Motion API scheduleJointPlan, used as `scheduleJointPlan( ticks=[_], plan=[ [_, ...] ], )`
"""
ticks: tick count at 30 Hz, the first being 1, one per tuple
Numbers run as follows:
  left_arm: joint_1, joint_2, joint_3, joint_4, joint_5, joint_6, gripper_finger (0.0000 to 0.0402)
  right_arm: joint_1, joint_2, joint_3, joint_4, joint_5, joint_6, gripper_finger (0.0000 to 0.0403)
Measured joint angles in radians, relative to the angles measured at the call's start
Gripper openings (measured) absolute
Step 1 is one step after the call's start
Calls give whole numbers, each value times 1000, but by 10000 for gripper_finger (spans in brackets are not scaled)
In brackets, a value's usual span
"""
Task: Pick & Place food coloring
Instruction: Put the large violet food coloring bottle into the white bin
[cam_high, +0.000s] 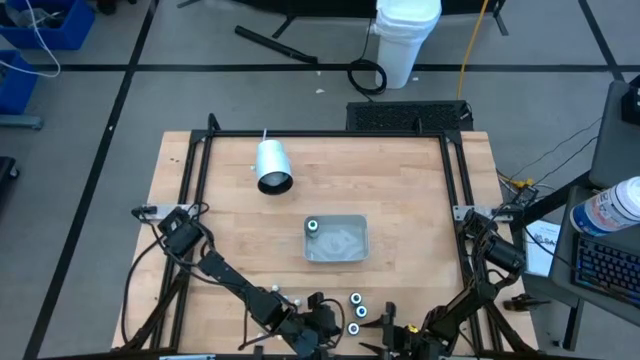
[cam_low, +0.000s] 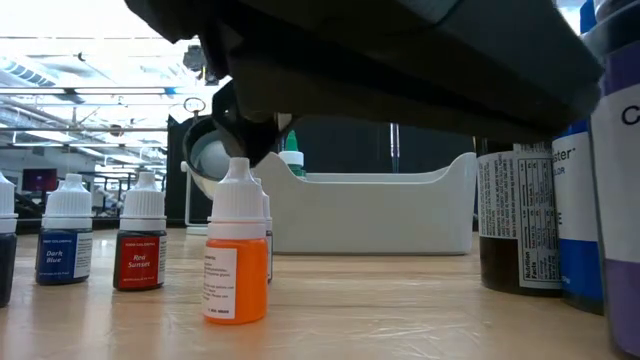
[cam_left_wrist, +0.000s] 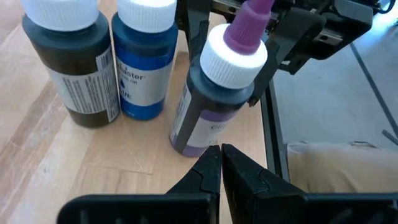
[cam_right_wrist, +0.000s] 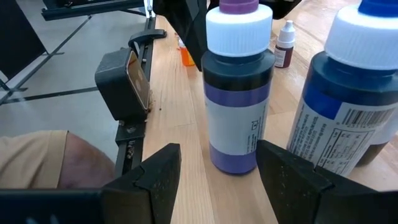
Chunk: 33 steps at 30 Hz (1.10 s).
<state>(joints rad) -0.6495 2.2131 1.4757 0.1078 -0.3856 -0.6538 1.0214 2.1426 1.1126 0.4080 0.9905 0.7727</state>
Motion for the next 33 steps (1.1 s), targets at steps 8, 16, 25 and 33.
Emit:
scheduleJointPlan(
  ticks=[8, 16, 25, 33],
  plan=[
    [19, 0, 0, 0, 1, 8, 19, 0, 0, 0, 6, 0, 0, 199],
    [23, 0, 0, 6, 18, 21, 19, -7, 0, 0, 5, 0, -7, 199],
    [34, 0, 0, 37, 29, 36, 19, -10, 0, 0, 3, 0, -7, 199],
    [30, 0, 0, 30, 47, 22, 19, -21, 0, 0, 16, -11, -18, 199]
  ],
)
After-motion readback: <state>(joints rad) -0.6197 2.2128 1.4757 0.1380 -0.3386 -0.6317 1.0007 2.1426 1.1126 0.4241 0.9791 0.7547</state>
